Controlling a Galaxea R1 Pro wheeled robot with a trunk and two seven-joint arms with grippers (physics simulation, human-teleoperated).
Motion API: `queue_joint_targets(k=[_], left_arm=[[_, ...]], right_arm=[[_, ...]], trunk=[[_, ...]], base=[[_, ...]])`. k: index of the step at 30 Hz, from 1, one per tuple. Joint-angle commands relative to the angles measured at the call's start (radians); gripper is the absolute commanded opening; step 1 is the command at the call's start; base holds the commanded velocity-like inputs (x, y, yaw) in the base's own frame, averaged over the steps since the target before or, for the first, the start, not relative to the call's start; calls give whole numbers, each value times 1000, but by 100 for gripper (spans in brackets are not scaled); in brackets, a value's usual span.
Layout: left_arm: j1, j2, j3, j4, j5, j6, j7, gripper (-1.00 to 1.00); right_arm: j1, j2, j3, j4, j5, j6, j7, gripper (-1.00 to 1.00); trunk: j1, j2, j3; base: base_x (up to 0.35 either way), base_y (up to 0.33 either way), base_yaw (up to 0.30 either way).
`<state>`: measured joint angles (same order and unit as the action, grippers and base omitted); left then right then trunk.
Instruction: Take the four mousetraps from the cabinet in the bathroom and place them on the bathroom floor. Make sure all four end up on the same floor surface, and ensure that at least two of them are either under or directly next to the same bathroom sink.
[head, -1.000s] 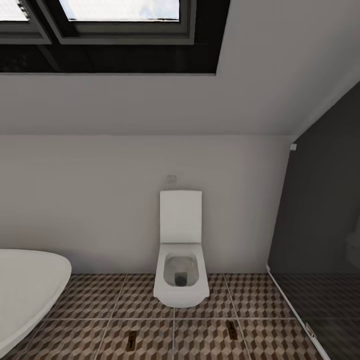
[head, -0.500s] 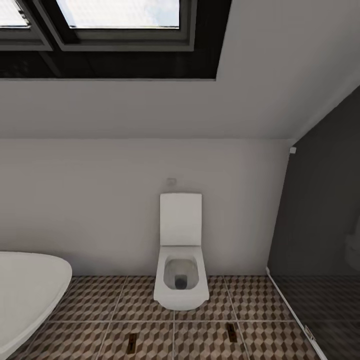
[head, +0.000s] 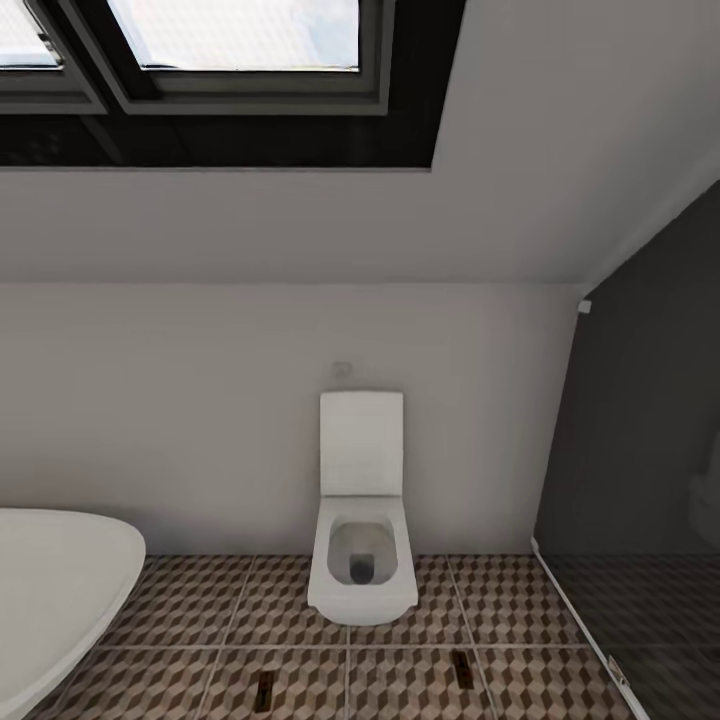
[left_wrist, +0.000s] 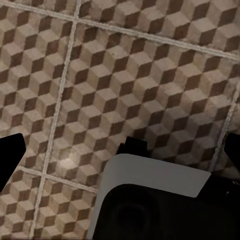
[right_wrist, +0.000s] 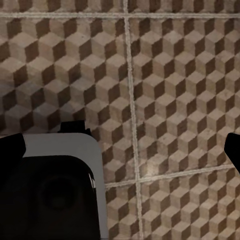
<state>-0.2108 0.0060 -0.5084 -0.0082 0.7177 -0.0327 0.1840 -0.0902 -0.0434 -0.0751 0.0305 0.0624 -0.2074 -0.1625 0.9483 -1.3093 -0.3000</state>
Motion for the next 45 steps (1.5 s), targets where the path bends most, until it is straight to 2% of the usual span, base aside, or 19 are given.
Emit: queue_joint_targets(k=[1,18,30,45], left_arm=[[1,0,-8,-1,8,-2,3,100],[17,-13,-9,0,6,-6,3,100],[17,-13,-12,-6,-8,-8,6,100],[18,-8,-12,-10,-6,-5,5,100]], right_arm=[[-1,0,-8,3,7,-7,0,100],[-1,0,-8,3,7,-7,12,100],[-1,0,-8,3,7,-6,12,100],[-2,-4,-8,2,7,4,9,100]], trunk=[[-4,7,2],[-69,126,55],[-69,126,55],[-69,126,55]], base=[[0,0,0],[0,0,0],[0,0,0],[0,0,0]])
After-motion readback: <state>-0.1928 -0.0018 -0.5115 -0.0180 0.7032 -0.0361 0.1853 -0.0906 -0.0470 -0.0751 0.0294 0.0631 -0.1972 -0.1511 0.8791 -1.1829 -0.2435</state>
